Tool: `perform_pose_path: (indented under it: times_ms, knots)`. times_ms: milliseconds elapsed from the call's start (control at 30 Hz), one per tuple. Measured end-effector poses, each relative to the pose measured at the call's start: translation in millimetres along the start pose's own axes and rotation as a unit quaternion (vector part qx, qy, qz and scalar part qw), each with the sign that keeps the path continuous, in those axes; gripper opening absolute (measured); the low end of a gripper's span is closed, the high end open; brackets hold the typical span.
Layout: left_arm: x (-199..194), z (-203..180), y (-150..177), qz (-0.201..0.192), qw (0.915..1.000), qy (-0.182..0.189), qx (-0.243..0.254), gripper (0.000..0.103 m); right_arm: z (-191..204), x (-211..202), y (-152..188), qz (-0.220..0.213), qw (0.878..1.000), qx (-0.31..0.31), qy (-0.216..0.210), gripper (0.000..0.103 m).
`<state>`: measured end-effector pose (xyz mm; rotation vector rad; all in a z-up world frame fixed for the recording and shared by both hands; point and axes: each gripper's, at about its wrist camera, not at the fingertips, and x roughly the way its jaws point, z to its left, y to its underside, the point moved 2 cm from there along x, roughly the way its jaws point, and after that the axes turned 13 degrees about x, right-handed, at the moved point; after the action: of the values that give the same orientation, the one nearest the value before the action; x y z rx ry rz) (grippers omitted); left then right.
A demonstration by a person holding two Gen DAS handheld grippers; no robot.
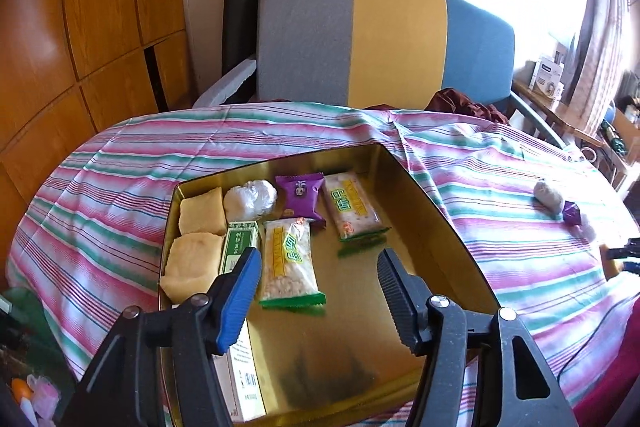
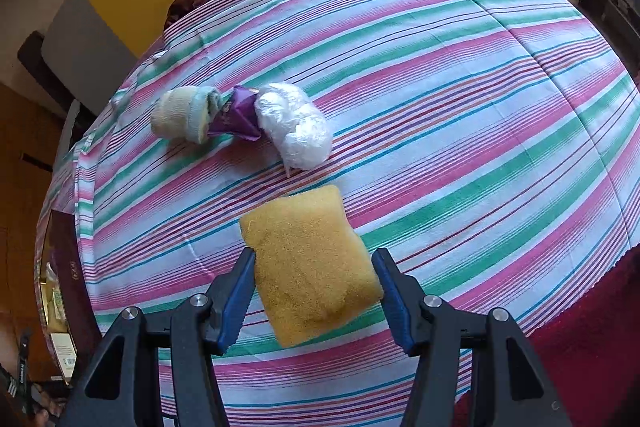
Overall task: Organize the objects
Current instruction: 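Carry the yellow sponge into the gold tray and open the right gripper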
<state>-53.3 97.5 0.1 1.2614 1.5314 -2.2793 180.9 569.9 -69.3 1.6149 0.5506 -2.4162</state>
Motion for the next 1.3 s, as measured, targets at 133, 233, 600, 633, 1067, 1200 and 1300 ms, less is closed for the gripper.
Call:
perform_pose_path:
  times_ms: [133, 233, 600, 633, 1067, 1200, 1300]
  knots:
    - [-2, 2, 7, 0.003, 1.0, 0.002, -0.005, 0.062, 48, -5, 19, 0.003, 0.998, -0.056, -0.019, 0.059]
    - [-4, 5, 11, 0.005, 0.9999, 0.001, -0.01, 0.065, 96, -14, 40, 0.003, 0.992, -0.114, -0.047, 0.059]
    - [-15, 32, 23, -0.004, 0.9986, 0.003, -0.052, 0.066, 271, -18, 144, 0.029, 0.945, -0.297, -0.136, 0.059]
    - [-16, 35, 25, -0.005, 0.9983, 0.003, -0.058, 0.066, 285, -15, 158, 0.031, 0.938, -0.316, -0.139, 0.059]
    - [-24, 78, 55, 0.01, 0.9936, -0.024, -0.11, 0.066, 357, 30, 236, 0.072, 0.901, -0.405, -0.134, 0.059]
    - [-24, 88, 65, 0.016, 0.9918, -0.028, -0.123, 0.066, 366, 44, 240, 0.073, 0.901, -0.411, -0.12, 0.059]
    - [-23, 93, 69, 0.017, 0.9907, -0.027, -0.132, 0.066, 373, 56, 244, 0.074, 0.901, -0.414, -0.104, 0.059]
